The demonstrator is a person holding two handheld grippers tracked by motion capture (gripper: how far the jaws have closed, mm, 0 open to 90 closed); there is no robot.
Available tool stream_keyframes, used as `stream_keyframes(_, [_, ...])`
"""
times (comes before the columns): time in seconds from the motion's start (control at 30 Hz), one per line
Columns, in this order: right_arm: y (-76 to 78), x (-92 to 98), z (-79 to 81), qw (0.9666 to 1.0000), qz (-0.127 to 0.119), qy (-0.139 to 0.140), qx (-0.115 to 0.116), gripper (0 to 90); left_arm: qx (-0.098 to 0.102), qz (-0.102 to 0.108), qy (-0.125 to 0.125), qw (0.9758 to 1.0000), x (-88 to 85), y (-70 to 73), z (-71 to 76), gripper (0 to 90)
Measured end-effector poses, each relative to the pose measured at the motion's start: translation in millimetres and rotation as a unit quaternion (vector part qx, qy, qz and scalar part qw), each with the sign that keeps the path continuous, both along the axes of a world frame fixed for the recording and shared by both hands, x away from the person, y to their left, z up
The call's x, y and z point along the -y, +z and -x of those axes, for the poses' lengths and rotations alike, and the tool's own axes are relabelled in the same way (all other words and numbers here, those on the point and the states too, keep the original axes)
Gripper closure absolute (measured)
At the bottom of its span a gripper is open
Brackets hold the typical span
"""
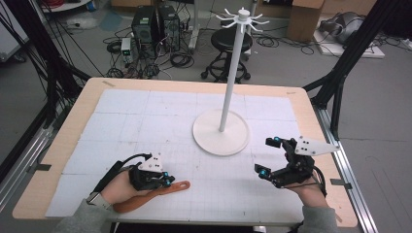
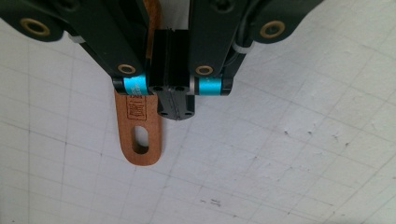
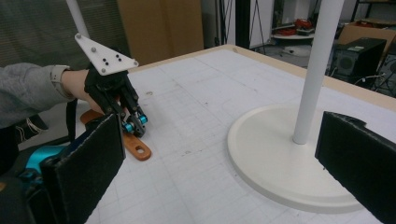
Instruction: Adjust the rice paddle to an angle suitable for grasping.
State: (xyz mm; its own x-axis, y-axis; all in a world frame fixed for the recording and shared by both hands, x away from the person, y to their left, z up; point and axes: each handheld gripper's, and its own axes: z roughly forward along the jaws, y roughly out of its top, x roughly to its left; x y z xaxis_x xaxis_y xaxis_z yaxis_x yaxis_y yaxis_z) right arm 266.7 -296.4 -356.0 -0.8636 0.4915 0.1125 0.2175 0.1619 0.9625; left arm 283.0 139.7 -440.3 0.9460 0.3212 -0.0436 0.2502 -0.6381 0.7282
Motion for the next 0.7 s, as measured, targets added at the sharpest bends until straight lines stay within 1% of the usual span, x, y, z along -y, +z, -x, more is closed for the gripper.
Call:
stream_keyframes(0.07, [-0.3,-0.4,-0.3,1.0,0.002,0.001,0.0,0.3,-0.002,0.003,0.0,1.0,0.0,-0.3,-0.2,89.5])
stream_keyframes(0.13, [-0.2,-0.4,-0.2,1.0,0.002,0.002,0.001,0.4,0.0,-0.001,-0.002,1.0,-0.2,0.4,-0.2,89.2])
stream_keyframes(0.27, [0.2,0.8,0.1,1.0,0.0,0.0,0.002,0.4,-0.002,0.0,0.006,1.0,-2.7,2.2,-0.2,83.8])
stream_keyframes(0.33, [0.4,2.3,0.8,1.0,-0.004,-0.001,0.002,0.3,-0.008,0.012,0.011,0.9998,-6.6,5.9,1.1,82.0])
stream_keyframes(0.37, [0.4,2.3,0.8,1.0,-0.004,-0.001,0.002,0.3,-0.008,0.012,0.011,0.9998,-6.6,5.9,1.1,80.4])
stream_keyframes(0.4, [0.3,2.6,0.8,1.0,-0.004,-0.001,0.002,0.3,-0.012,0.016,0.011,0.9997,-7.9,7.5,2.2,80.4])
stream_keyframes(0.43, [0.1,3.0,0.9,1.0,-0.004,-0.001,0.002,0.3,-0.017,0.024,0.005,0.9996,-9.4,10.8,5.8,75.0])
stream_keyframes(0.47, [0.1,3.1,1.0,1.0,-0.004,-0.001,0.002,0.3,-0.017,0.024,0.005,0.9996,-9.4,10.8,5.8,71.9])
stream_keyframes(0.5, [0.2,3.3,1.2,1.0,-0.004,-0.002,0.002,0.4,-0.013,0.031,0.002,0.9994,-9.4,12.7,10.2,67.7])
stream_keyframes(0.57, [0.3,3.5,0.9,1.0,-0.005,-0.003,0.004,0.3,-0.011,0.034,-0.003,0.9993,-9.3,13.4,12.1,57.4])
stream_keyframes(0.6, [0.3,3.4,1.1,1.0,-0.005,-0.002,0.003,0.3,-0.001,0.043,-0.016,0.999,-9.0,14.2,15.9,53.8])
stream_keyframes(0.63, [0.3,3.4,1.1,1.0,-0.005,-0.002,0.003,0.3,-0.001,0.043,-0.016,0.999,-9.0,14.2,15.9,50.4])
stream_keyframes(0.67, [0.1,2.9,1.0,1.0,-0.005,-0.001,0.003,0.3,-0.003,0.043,-0.024,0.9988,-9.0,15.0,17.2,47.3])
stream_keyframes(0.7, [0.0,2.8,1.0,1.0,-0.005,-0.001,0.002,0.3,-0.007,0.045,-0.025,0.9987,-8.8,14.7,17.7,44.6])
